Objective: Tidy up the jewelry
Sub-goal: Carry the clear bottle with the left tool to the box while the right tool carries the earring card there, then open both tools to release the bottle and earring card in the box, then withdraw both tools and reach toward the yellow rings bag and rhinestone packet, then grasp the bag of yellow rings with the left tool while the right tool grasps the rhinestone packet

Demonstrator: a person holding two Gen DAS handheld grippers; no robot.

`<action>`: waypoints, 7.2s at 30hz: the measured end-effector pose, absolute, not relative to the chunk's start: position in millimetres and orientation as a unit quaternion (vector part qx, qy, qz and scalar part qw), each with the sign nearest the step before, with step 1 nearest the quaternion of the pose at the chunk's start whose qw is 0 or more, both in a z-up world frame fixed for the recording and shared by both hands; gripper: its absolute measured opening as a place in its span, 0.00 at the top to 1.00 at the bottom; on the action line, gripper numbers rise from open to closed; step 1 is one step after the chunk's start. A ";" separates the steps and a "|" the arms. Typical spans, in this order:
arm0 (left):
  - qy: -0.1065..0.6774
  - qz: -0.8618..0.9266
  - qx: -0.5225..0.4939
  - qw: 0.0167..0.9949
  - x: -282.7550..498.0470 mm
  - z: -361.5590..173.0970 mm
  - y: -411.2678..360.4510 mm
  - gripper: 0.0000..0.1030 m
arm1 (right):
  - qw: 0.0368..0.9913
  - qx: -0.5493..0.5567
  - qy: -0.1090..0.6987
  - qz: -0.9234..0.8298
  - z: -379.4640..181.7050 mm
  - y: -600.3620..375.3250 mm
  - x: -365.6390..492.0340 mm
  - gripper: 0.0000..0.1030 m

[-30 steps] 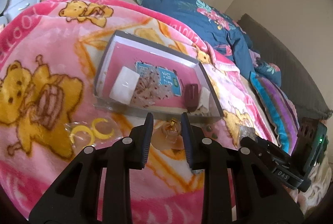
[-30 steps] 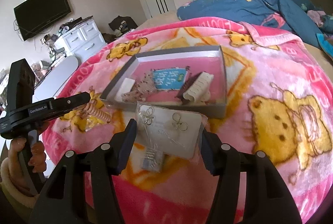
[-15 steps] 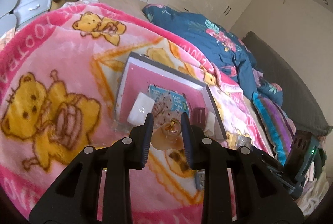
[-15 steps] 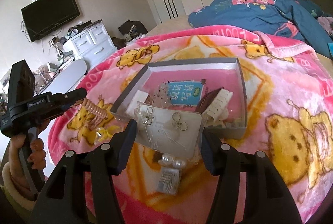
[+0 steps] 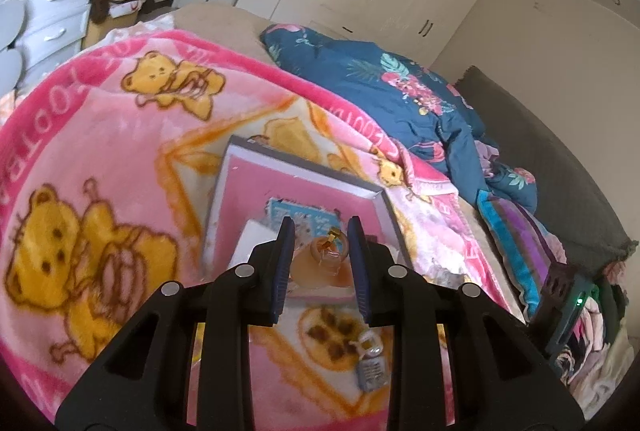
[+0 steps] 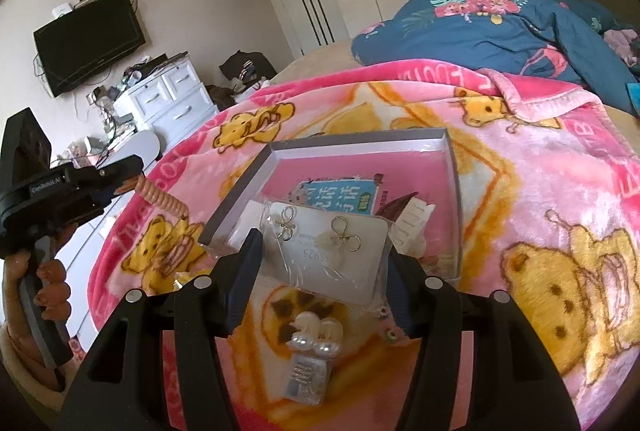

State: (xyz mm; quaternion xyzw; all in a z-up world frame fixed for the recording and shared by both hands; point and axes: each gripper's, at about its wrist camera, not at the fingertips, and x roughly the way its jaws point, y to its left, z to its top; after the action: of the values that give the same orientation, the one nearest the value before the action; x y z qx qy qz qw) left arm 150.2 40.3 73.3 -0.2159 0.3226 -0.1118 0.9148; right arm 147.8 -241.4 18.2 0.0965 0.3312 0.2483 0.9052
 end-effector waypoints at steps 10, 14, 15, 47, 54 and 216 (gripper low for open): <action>0.322 -0.149 -0.207 0.912 175.8 83.1 8.3 0.81 | 0.917 0.109 0.319 0.212 24.0 -272.5 157.3 0.46; 0.321 -0.166 -0.199 0.911 184.7 83.3 -4.6 0.81 | 0.921 0.109 0.316 0.201 26.8 -282.1 159.8 0.46; 0.321 -0.168 -0.197 0.911 186.3 82.2 -6.6 0.81 | 0.922 0.108 0.316 0.199 27.3 -283.6 160.7 0.46; 0.438 -0.214 -0.225 0.844 240.5 -25.9 -24.2 0.64 | 0.909 0.097 0.359 0.188 -6.0 -261.9 204.2 0.46; 0.441 -0.179 -0.212 0.854 239.7 -16.6 -8.3 0.48 | 0.900 0.097 0.383 0.182 -25.7 -250.4 214.0 0.43; 0.462 -0.002 -0.107 0.881 103.7 -43.5 64.9 0.09 | 0.849 0.064 0.452 0.268 -61.8 -200.7 104.9 0.15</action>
State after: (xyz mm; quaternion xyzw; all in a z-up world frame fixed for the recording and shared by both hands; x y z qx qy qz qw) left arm 103.7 64.9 -43.5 -0.1073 0.4617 -0.0022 0.8805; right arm 104.9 -200.7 -61.8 0.0639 0.4518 0.2676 0.8486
